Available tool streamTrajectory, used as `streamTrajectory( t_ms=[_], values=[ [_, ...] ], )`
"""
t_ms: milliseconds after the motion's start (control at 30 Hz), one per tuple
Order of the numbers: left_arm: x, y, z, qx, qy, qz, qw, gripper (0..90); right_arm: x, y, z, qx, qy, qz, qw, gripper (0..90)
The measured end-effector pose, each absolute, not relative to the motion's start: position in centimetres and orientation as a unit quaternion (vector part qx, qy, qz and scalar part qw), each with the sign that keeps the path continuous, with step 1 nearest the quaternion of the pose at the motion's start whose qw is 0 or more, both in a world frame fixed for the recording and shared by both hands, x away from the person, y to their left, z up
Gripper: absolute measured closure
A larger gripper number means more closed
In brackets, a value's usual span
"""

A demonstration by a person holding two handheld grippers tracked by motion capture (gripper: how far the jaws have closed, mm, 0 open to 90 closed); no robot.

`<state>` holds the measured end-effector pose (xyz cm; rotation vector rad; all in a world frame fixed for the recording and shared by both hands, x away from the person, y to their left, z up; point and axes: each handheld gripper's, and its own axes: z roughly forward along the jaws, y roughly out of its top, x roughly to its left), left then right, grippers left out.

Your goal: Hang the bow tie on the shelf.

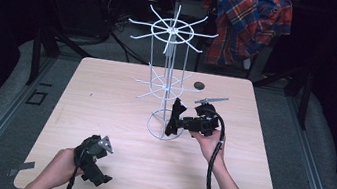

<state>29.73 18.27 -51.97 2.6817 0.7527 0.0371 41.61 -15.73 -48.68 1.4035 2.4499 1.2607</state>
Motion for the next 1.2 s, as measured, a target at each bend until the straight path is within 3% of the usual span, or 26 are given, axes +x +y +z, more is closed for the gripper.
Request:
streamTrajectory(
  t_ms=[300,600,900,967,1200],
  values=[
    [29.7,18.3,-52.0,0.947,0.266,0.014,0.179,1.2,41.2,-16.5,-47.5,0.447,0.793,0.412,0.041,50.6],
    [29.7,18.3,-51.9,0.948,0.263,0.014,0.177,1.2,40.1,-17.1,-46.1,0.444,0.813,0.367,0.086,35.8],
    [29.8,18.2,-51.9,0.948,0.264,0.013,0.178,1.2,38.6,-18.8,-45.0,0.440,0.819,0.356,0.094,25.7],
    [29.8,18.1,-51.9,0.948,0.264,0.013,0.178,1.2,38.2,-19.2,-44.9,0.441,0.822,0.349,0.092,19.2],
    [29.9,18.0,-51.9,0.949,0.260,0.014,0.178,1.2,37.5,-20.3,-44.6,0.446,0.827,0.330,0.085,13.7]
  ],
)
